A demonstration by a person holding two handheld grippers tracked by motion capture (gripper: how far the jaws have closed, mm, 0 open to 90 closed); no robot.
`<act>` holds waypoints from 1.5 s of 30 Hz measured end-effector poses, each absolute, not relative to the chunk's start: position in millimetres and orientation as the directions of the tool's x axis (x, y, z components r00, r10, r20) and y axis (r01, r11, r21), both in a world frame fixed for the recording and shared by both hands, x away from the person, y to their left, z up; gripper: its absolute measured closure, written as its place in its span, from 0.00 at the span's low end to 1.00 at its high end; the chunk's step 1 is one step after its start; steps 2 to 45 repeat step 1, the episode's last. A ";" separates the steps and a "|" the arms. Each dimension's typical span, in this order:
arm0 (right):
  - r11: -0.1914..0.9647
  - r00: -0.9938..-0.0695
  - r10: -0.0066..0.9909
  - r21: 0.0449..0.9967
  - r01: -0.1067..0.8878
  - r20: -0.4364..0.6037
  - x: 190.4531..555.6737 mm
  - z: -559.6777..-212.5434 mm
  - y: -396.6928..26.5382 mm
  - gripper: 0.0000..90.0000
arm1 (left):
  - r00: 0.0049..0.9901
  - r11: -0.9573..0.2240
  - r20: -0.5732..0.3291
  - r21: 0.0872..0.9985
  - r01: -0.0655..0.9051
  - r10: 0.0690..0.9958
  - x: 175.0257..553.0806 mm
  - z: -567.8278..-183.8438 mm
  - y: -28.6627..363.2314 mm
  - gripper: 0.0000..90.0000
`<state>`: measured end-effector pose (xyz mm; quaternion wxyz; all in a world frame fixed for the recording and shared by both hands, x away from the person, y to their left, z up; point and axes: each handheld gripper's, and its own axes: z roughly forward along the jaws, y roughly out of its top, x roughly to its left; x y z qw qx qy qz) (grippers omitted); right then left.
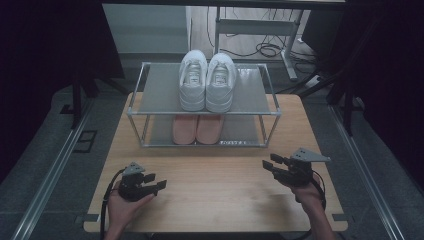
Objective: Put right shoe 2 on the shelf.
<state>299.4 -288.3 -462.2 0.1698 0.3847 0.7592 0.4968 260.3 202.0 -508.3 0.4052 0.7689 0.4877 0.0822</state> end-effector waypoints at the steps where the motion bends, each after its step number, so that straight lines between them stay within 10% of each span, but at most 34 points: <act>1: 0.209 -0.646 0.753 0.885 0.415 0.125 299.4 -462.4 -288.5 0.58 | 0.511 -0.196 -0.269 0.704 0.683 0.816 260.9 -508.2 201.3 0.48; 45: 0.209 -0.646 0.753 0.885 0.415 0.125 299.4 -462.4 -288.5 0.58 | 0.511 -0.196 -0.269 0.704 0.683 0.816 260.9 -508.2 201.3 0.48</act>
